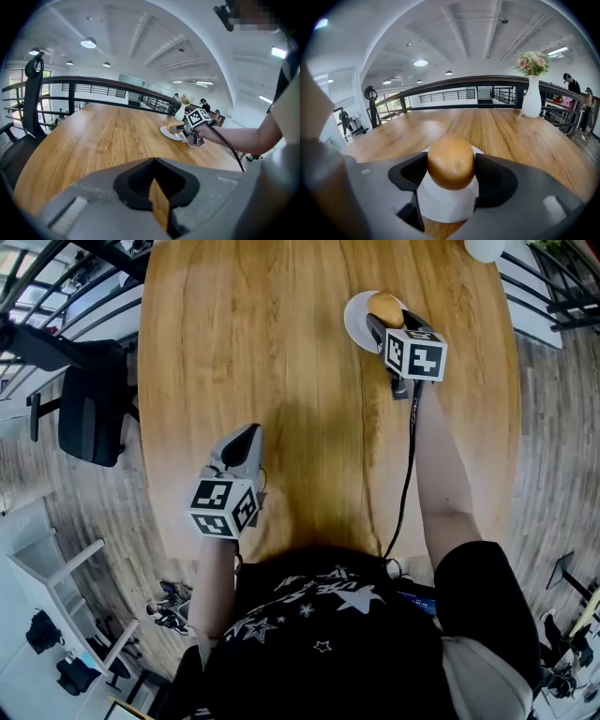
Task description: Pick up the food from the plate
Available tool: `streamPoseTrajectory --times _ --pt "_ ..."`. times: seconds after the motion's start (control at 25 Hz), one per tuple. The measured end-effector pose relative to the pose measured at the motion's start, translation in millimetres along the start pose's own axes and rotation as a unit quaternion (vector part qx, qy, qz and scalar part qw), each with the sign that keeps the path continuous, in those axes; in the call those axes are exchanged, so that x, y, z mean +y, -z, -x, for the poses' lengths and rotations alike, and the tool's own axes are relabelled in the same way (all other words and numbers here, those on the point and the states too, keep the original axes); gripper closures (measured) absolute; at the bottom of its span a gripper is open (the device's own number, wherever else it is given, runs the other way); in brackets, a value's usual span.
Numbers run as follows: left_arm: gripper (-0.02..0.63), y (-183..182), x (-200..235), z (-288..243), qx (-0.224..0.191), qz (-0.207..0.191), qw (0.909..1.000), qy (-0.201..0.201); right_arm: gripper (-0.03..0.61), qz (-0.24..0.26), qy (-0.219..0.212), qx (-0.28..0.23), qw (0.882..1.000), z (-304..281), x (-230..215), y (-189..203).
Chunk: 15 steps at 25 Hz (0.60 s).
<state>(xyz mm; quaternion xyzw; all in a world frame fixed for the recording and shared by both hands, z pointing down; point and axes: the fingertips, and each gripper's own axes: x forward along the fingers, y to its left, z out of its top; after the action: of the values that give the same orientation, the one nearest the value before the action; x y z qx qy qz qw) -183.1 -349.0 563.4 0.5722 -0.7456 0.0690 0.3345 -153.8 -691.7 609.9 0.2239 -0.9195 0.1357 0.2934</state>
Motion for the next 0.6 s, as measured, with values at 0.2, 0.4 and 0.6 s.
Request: streamPoseTrajectory --times 0.2,0.4,0.6 --pt "0.612 -1.6 -2.7 8.0 -0.006 0.000 1.0000 -0.003 0.261 -0.011 -0.012 -0.010 1.000 16.3 5.0 -4.0" --pt "0.612 -6.0 -13.7 18.8 -0.014 -0.007 0.9999 -0.003 0.261 -0.018 -0.023 -0.028 0.999 43.6 12.6 -10.1" --pt "0.612 -7.1 -21.9 32.3 -0.029 -0.016 0.9994 0.006 0.261 -0.013 -0.024 -0.044 0.999 77.7 25.6 -10.9"
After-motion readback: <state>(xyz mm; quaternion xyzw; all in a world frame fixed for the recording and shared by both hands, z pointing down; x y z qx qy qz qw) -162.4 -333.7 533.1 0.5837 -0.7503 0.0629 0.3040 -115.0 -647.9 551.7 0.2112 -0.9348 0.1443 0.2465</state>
